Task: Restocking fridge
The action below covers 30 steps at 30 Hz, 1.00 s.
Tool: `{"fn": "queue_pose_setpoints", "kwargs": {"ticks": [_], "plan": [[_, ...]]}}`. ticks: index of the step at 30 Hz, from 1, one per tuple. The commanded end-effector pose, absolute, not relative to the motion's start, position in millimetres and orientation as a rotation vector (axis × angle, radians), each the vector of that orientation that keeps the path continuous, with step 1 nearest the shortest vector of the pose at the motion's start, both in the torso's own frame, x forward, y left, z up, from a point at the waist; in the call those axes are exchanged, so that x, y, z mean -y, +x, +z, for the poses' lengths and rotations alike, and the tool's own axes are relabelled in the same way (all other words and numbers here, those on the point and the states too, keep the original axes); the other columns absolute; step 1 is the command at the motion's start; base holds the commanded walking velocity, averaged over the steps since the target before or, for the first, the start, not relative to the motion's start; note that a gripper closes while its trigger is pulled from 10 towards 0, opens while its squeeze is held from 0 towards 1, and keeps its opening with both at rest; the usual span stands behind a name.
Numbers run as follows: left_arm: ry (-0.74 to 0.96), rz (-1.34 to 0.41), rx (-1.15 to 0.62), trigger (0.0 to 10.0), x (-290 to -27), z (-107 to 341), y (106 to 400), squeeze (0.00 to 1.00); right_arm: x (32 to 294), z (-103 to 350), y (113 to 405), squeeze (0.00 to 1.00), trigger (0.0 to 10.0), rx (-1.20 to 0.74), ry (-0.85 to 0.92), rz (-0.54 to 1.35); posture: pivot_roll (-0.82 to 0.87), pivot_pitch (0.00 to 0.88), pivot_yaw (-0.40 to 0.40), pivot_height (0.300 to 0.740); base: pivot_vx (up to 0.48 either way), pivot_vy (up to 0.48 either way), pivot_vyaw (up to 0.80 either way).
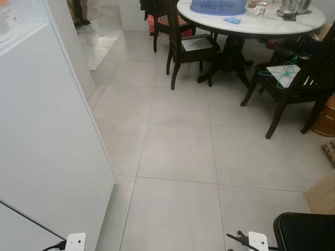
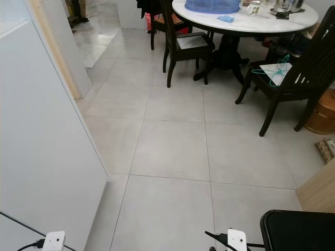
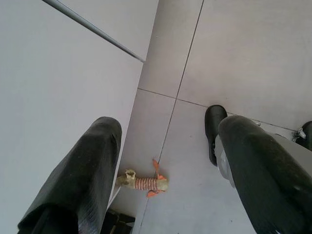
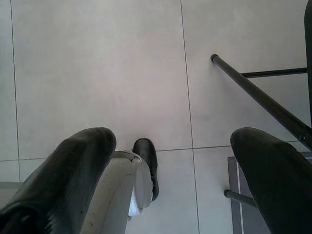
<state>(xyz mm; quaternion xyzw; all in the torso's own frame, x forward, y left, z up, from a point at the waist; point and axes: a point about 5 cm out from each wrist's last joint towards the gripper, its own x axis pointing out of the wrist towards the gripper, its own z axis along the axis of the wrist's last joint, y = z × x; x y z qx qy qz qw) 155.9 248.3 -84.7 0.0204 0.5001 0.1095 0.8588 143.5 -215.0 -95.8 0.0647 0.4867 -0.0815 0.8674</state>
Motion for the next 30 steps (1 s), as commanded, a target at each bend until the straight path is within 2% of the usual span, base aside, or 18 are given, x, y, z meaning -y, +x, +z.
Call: {"fn": "queue_pose_setpoints", "kwargs": {"ticks": [1, 30], "plan": [[-0.110, 0.094, -0.978, 10.0, -198.2, -81.1, 188.1, 0.00, 215.6, -67.3, 206.8, 0.00, 10.0, -0.895, 0.190, -0.129, -0.14, 0.000, -0.083, 0.740, 0.000, 0.000, 0.00], [-0.099, 0.088, -0.980, 10.0, -198.7, -80.3, 189.6, 0.00, 215.7, -66.0, 209.5, 0.00, 10.0, -0.899, 0.175, -0.134, -0.14, 0.004, -0.079, 0.740, 0.000, 0.000, 0.00]]}}
